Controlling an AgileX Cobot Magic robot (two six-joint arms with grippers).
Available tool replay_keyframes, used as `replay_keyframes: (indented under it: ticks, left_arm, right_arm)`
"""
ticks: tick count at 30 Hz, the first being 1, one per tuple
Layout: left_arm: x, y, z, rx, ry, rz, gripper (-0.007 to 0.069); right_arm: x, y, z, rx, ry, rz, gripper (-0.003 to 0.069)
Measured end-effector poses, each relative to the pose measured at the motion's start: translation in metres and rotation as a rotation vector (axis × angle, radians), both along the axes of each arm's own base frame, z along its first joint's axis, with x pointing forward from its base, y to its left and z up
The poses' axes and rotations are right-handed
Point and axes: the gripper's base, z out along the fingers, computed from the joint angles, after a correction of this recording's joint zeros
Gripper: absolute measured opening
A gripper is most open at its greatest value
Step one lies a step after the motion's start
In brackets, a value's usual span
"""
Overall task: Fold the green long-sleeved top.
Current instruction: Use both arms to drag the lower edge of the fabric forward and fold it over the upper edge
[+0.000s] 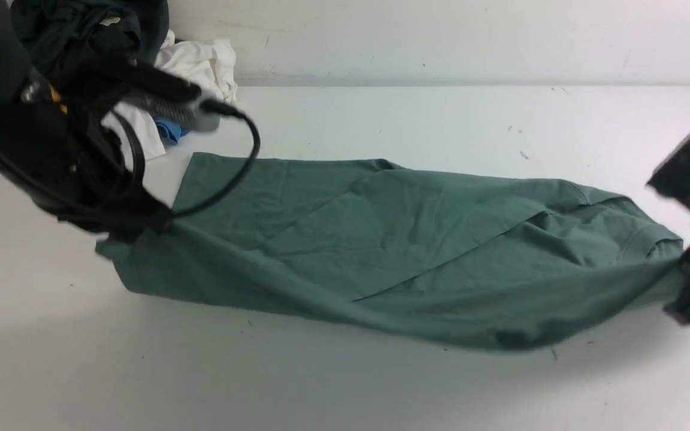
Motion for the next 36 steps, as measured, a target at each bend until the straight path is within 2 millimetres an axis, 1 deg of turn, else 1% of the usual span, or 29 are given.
replay_keyframes:
  ticks: [1,2,3,4,5,6,7,8,9,10,11,12,13,14,16,17,18,19,20,21,23,25,27,28,30,32,33,34,36]
  left_arm:
    - [0.013,0.001,0.007,-0.016,-0.037,0.024,0.0002]
    - [0.019,0.003,0.011,-0.023,-0.057,0.036,0.0002]
    - [0.043,0.005,0.010,-0.041,-0.087,0.075,0.0002]
    - [0.056,0.006,0.008,-0.050,-0.099,0.093,0.0002]
    - [0.060,0.007,0.010,-0.054,-0.114,0.100,0.0002]
    - [0.088,0.007,-0.004,-0.064,-0.117,0.133,0.0002]
    - [0.093,0.007,-0.003,-0.067,-0.131,0.138,0.0002]
    - [0.118,0.006,-0.019,-0.073,-0.135,0.157,0.0002]
    - [0.137,0.005,-0.036,-0.072,-0.132,0.167,0.0002]
    - [0.140,0.004,-0.038,-0.073,-0.132,0.169,0.0002]
    - [0.158,0.002,-0.053,-0.074,-0.139,0.174,0.0002]
    - [0.175,0.000,-0.077,-0.071,-0.122,0.181,0.0005]
    - [0.184,-0.002,-0.089,-0.069,-0.110,0.184,0.0010]
    - [0.187,-0.002,-0.090,-0.070,-0.114,0.184,0.0015]
    - [0.209,-0.005,-0.130,-0.060,-0.065,0.191,0.0071]
    - [0.211,-0.005,-0.129,-0.062,-0.069,0.192,0.0084]
    - [0.219,-0.005,-0.140,-0.065,-0.056,0.205,0.0139]
    - [0.224,-0.005,-0.141,-0.072,-0.062,0.219,0.0185]
    - [0.224,-0.005,-0.143,-0.072,-0.059,0.221,0.0194]
    - [0.229,-0.003,-0.138,-0.083,-0.082,0.239,0.0260]
    - [0.234,-0.002,-0.118,-0.096,-0.138,0.255,0.0360]
    - [0.235,-0.001,-0.098,-0.103,-0.177,0.262,0.0416]
    - [0.235,0.000,-0.090,-0.105,-0.186,0.261,0.0430]
    - [0.233,0.000,-0.081,-0.108,-0.187,0.262,0.0437]
    - [0.228,-0.003,-0.073,-0.129,-0.150,0.255,0.0428]
    - [0.222,-0.012,-0.073,-0.152,-0.080,0.213,0.0383]
    - [0.219,-0.019,-0.079,-0.165,-0.030,0.176,0.0349]
    - [0.217,-0.022,-0.080,-0.170,-0.005,0.157,0.0334]
    - [0.214,-0.047,-0.107,-0.209,0.095,0.024,0.0219]
  right_arm:
    - [0.014,-0.008,0.006,0.040,-0.025,-0.044,-0.0002]
    - [0.021,-0.009,0.008,0.066,-0.036,-0.058,-0.0002]
    - [0.043,-0.018,0.008,0.125,-0.051,-0.091,-0.0002]
    - [0.056,-0.021,0.002,0.143,-0.040,-0.096,-0.0002]
    - [0.060,-0.022,0.004,0.152,-0.048,-0.095,-0.0003]
    - [0.085,-0.025,-0.010,0.174,-0.025,-0.085,-0.0003]
    - [0.089,-0.026,-0.009,0.178,-0.033,-0.080,-0.0003]
    - [0.111,-0.027,-0.022,0.184,-0.020,-0.070,-0.0003]
    - [0.126,-0.028,-0.036,0.192,-0.001,-0.073,-0.0003]
    - [0.128,-0.028,-0.033,0.193,-0.011,-0.073,-0.0003]
    - [0.145,-0.029,-0.048,0.199,0.005,-0.082,-0.0002]
    - [0.158,-0.031,-0.061,0.205,0.023,-0.094,0.0003]
    - [0.166,-0.032,-0.073,0.207,0.043,-0.102,0.0013]
    - [0.168,-0.032,-0.073,0.210,0.039,-0.105,0.0016]
    - [0.186,-0.033,-0.091,0.225,0.063,-0.138,0.0091]
    - [0.187,-0.034,-0.090,0.227,0.058,-0.142,0.0091]
    - [0.194,-0.034,-0.089,0.243,0.046,-0.165,0.0162]
    - [0.198,-0.035,-0.084,0.253,0.027,-0.179,0.0205]
    - [0.198,-0.035,-0.084,0.253,0.027,-0.179,0.0213]
    - [0.203,-0.035,-0.073,0.269,-0.010,-0.195,0.0268]
    - [0.208,-0.035,-0.053,0.296,-0.072,-0.219,0.0331]
    - [0.210,-0.035,-0.034,0.327,-0.110,-0.242,0.0353]
    - [0.210,-0.035,-0.025,0.343,-0.121,-0.251,0.0354]
    - [0.208,-0.033,-0.014,0.368,-0.122,-0.262,0.0344]
    - [0.204,-0.030,-0.004,0.417,-0.097,-0.276,0.0305]
    - [0.199,-0.024,-0.004,0.480,-0.021,-0.281,0.0239]
    - [0.196,-0.020,-0.008,0.515,0.038,-0.273,0.0195]
    - [0.195,-0.017,-0.010,0.539,0.074,-0.269,0.0176]
    - [0.191,0.001,-0.036,0.610,0.229,-0.184,0.0041]
